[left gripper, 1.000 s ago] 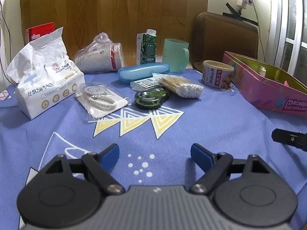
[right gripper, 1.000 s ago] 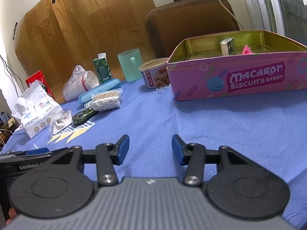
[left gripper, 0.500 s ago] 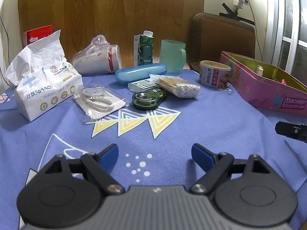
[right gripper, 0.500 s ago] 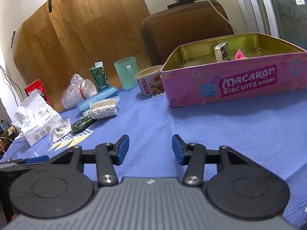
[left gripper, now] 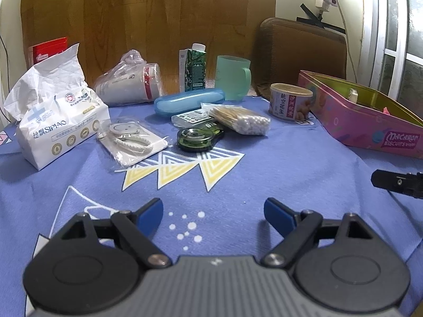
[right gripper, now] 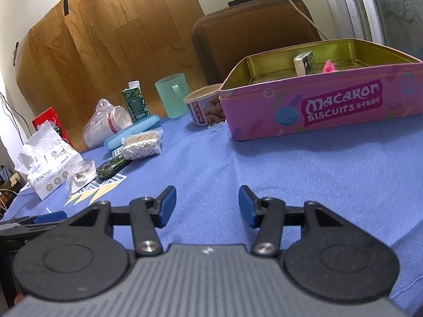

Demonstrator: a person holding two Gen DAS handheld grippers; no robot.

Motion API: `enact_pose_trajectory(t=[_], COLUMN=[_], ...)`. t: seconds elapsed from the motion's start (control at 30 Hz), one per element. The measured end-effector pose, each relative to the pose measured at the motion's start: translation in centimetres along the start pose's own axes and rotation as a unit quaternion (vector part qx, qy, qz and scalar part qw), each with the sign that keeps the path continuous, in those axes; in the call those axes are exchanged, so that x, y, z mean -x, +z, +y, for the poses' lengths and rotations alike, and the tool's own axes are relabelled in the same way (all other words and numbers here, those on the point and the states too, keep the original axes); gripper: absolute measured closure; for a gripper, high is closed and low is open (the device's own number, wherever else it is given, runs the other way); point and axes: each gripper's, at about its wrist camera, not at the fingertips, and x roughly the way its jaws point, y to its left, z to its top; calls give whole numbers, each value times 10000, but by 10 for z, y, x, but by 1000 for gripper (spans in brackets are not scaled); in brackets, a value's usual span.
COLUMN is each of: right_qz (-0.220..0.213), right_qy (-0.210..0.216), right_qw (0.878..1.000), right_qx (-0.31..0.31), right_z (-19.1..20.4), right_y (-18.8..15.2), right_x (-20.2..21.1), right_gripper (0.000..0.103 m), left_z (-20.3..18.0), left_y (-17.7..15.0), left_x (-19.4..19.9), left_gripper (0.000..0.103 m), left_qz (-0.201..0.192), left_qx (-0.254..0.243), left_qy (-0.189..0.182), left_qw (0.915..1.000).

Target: Organize soft objects

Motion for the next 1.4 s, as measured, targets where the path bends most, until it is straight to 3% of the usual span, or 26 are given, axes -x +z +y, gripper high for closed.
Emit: enact_pose_trajectory(t=[0.57,0.93,1.0,1.17,1.3,1.4], right_qz=[-138,-7,67,182,289,291], right_qy=[-6,4,56,238,430,578], right_qw=[9995,9989,9980,9953,9931,9913], right_qx=[269,472,620,923,1049,1148], right_z=[8,16,21,33,46,61], right_y=[-2,-5,-5,0,12,24], right_x=[3,-2,-4,-14,-33,-51], right_gripper=[47,47,47,47,42,35], left_z=[-1,3,9,36,60,68], left_y=[-1,1,4,18,22,22], left_x=[1,2,3,9,1,-6], left_gripper=[16,12,11,8,7,8], left_qz=[-25,1,4,-311,-434,-326], left_qx=[-40,69,171,168,420,595], left_qy=[-73,-109,-25,673,835,653], left_qw=[10000,9999,9999,9971,9947,9956])
